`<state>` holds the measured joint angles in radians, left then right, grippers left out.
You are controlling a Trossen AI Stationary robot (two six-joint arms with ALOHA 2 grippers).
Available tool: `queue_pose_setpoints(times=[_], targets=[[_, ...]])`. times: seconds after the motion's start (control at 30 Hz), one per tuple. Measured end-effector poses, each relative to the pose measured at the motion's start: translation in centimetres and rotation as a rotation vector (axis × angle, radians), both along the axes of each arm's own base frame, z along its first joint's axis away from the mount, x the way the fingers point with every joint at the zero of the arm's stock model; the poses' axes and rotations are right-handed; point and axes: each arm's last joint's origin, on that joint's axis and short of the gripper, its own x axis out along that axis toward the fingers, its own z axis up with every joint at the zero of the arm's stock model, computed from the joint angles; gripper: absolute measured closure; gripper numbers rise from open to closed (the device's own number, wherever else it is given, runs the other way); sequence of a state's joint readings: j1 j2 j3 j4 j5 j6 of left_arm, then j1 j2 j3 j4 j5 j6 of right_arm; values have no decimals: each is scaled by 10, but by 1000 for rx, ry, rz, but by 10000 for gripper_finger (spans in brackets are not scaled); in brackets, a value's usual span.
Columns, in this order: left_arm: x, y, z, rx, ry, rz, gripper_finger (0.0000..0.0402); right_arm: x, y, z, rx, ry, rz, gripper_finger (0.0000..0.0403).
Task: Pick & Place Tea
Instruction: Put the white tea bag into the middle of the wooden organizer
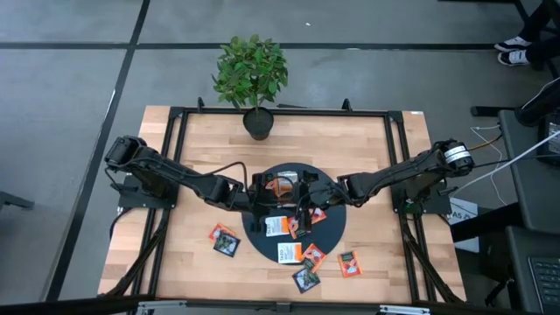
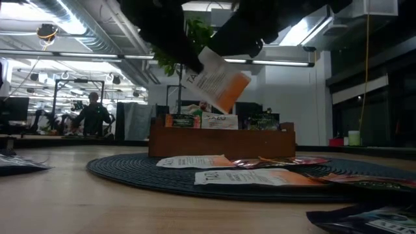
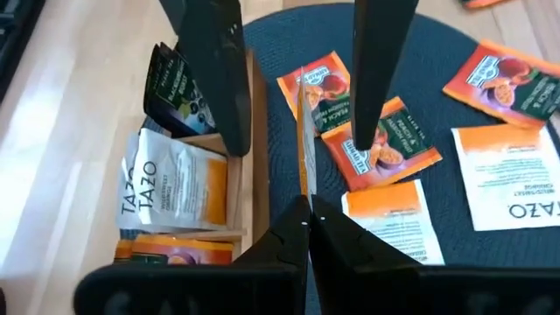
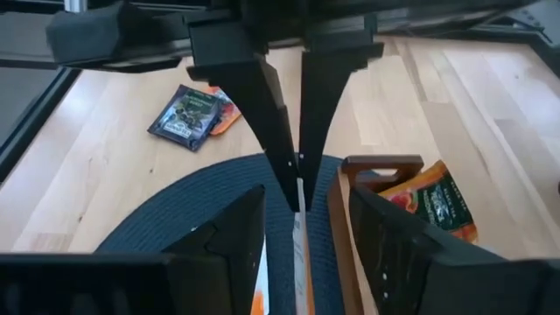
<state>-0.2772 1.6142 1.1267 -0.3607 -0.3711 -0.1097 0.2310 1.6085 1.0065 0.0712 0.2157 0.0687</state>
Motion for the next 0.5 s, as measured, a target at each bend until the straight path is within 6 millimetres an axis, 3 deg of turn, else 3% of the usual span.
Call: queue_pose_setpoints(times=[0.3,0.5], targets=[[3,-1,3,-4,-43,-17,399,0,0,0,-1,3,0,237],[3,-1,3,-9,-38,-23,399,0,0,0,-1,4,-1,269]])
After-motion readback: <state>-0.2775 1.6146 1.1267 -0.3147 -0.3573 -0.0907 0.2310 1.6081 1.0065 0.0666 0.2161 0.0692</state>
